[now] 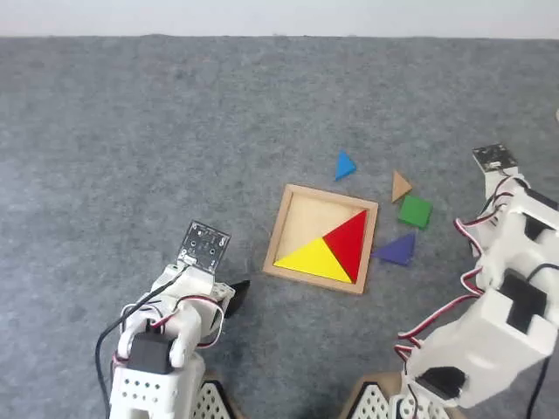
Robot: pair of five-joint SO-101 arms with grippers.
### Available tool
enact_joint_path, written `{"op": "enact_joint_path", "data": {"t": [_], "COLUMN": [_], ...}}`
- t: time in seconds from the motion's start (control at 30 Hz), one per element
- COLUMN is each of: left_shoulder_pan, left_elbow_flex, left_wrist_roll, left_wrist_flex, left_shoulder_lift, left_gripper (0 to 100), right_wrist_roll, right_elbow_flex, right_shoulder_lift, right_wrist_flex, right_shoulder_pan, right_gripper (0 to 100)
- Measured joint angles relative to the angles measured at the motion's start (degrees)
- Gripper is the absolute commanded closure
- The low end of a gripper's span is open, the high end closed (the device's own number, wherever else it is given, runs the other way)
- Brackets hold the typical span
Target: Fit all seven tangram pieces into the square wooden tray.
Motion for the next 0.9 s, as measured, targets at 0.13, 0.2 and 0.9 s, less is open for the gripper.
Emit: {"op": "enact_joint_path", "data": {"t": [0.13,0.2,0.9], "left_shoulder_pan": [0.0,0.0,0.0], "left_elbow_flex": [0.0,0.0,0.0], "left_wrist_roll": [0.0,0.0,0.0], "left_wrist_flex": [0.0,0.0,0.0], "left_shoulder_lift": [0.0,0.0,0.0], "left_gripper": [72,72,72], "right_wrist_roll": [0.0,0.0,-17.2], "right_elbow_flex": [-1.0,-1.0,-7.6], "right_shoulder_lift": [0.4,0.4,-18.2], "right_wrist_flex": [-0.5,-1.0,22.0], "right_shoulder_pan": [0.1,0.2,-30.0], "right_gripper": [98.9,98.9,99.0]}}
